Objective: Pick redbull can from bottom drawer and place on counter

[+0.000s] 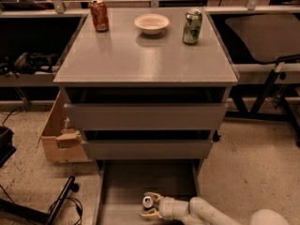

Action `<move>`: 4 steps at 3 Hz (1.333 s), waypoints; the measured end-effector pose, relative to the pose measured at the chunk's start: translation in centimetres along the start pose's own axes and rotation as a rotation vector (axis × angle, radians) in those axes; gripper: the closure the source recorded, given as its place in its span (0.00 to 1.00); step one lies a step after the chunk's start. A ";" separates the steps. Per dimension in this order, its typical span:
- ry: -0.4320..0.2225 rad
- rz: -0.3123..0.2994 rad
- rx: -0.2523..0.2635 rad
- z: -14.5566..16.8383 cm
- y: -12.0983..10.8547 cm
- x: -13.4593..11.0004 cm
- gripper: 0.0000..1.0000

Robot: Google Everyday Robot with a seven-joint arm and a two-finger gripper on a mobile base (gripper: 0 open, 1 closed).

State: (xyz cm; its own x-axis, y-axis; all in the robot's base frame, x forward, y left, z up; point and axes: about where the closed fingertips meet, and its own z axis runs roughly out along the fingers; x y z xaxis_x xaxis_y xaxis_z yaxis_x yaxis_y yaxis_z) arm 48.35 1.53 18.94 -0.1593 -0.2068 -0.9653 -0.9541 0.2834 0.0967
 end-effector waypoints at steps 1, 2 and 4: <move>0.000 0.000 0.000 0.0 0.0 0.0 0.64; 0.000 0.000 0.000 0.0 0.0 0.0 0.88; 0.048 0.046 0.061 -6.9 1.5 -5.3 1.00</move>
Offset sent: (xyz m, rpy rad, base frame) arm -0.0001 0.0002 -0.0002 -0.0001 0.0004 -0.0002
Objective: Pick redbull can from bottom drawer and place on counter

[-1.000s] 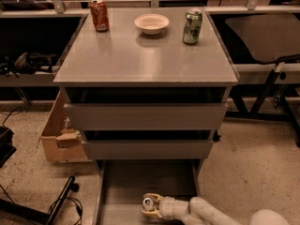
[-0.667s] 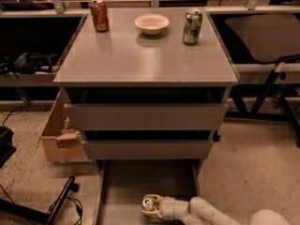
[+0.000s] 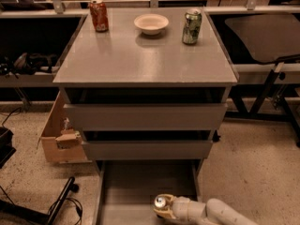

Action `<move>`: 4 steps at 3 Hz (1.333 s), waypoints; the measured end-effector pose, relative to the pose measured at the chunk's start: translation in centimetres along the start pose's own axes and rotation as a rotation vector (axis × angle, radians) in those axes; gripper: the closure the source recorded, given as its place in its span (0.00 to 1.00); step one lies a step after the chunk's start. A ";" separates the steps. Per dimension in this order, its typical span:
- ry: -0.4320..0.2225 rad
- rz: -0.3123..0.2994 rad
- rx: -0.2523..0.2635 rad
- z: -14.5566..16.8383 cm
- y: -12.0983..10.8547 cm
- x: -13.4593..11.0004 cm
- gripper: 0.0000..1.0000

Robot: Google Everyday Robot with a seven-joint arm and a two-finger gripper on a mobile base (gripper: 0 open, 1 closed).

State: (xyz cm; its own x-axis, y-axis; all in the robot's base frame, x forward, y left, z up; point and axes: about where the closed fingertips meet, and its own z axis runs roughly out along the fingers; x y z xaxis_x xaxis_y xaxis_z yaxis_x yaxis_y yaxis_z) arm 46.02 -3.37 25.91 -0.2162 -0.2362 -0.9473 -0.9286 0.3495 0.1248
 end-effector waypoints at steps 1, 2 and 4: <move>-0.024 0.084 0.063 -6.8 1.3 -6.9 1.00; -0.126 0.143 0.018 -11.7 6.6 -17.4 1.00; -0.237 0.031 -0.034 -18.8 9.5 -44.5 1.00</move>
Offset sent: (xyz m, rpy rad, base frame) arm -0.1117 -0.0715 0.4701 0.0927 -0.0489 0.0567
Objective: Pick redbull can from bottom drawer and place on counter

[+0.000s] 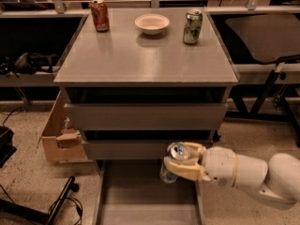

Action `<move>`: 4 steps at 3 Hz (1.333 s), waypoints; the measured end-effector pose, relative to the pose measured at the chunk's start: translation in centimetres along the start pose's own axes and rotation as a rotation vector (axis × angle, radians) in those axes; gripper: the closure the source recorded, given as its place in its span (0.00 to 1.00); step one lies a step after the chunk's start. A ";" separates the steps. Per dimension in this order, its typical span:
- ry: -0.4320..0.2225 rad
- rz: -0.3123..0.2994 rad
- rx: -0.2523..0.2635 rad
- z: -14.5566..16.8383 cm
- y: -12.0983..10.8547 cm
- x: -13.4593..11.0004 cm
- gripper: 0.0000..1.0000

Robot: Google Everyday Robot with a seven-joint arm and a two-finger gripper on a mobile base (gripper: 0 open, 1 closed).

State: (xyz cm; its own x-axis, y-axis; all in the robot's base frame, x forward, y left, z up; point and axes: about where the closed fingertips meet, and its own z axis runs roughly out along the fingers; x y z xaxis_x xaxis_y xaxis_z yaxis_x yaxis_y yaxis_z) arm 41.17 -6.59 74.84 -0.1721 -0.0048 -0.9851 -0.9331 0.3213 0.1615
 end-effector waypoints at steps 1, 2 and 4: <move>0.040 -0.007 0.078 1.7 -4.1 -7.6 1.00; 0.094 -0.001 0.160 7.3 -8.8 -14.9 1.00; 0.096 0.013 0.118 8.9 -7.9 -14.5 1.00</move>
Offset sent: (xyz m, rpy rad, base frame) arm 0.1992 0.0737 0.1806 -0.1824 0.0402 -0.2105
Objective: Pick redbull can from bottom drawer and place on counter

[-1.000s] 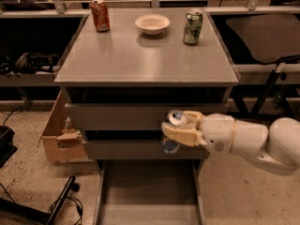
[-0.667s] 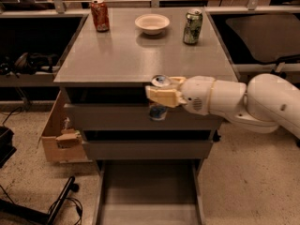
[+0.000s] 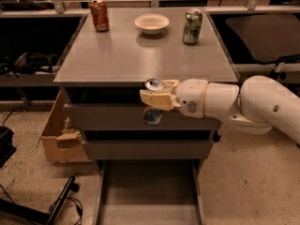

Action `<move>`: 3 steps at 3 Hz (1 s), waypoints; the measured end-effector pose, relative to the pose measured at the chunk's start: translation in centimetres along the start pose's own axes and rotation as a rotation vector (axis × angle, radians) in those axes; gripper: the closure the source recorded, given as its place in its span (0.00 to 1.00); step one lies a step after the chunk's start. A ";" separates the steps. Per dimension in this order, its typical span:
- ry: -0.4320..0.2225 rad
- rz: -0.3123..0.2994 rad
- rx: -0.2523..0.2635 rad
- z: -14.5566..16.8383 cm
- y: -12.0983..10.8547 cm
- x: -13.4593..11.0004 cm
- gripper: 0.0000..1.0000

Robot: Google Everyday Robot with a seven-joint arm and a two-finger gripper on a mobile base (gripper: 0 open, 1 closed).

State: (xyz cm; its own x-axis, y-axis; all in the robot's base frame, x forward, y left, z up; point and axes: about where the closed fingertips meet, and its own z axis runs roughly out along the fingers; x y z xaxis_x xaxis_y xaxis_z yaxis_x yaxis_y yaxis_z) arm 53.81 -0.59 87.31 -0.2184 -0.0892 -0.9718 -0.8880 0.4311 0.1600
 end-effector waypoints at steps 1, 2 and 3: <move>-0.012 -0.011 -0.006 -0.5 -0.1 -1.0 1.00; -0.039 -0.010 0.032 -2.6 -1.9 -6.8 1.00; -0.059 -0.031 0.070 -2.8 -5.1 -13.8 1.00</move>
Offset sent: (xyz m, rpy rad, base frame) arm 0.0473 -0.0571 0.1237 0.0605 -0.0366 -0.1030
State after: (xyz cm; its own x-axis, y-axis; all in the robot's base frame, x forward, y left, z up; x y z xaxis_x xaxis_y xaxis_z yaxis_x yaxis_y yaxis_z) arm 60.24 -4.06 100.39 -0.1656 -0.0512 -0.9849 -0.8627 0.4913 0.1196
